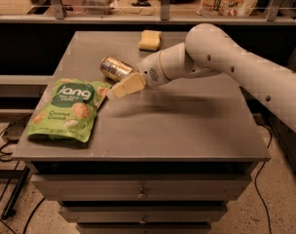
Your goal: Move orange can near green rice chip bag
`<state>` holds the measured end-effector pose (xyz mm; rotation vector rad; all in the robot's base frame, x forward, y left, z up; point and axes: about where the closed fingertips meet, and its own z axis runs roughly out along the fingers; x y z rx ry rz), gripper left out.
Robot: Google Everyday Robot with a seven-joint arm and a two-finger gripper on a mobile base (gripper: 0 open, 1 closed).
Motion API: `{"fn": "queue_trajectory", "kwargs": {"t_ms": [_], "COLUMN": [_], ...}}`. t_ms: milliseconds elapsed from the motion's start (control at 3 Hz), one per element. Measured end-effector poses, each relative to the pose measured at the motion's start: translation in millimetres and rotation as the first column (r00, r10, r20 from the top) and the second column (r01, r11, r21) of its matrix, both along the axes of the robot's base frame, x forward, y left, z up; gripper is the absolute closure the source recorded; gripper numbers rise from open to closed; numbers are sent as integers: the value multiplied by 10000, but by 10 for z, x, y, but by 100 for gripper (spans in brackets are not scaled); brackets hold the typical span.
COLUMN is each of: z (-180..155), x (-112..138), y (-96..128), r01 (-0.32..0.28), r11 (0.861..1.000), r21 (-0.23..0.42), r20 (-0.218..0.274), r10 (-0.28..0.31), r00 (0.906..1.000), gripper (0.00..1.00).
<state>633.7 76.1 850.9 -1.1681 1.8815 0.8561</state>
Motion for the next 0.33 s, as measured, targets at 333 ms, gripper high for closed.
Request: {"fn": "queue_trajectory", "kwargs": {"t_ms": [333], "z": [0], "x": [0], "y": [0], "r01": [0], "r11": [10000], "r21": [0], "r20": [0], "r10": [0], "r00": [10000], "gripper": [0]}}
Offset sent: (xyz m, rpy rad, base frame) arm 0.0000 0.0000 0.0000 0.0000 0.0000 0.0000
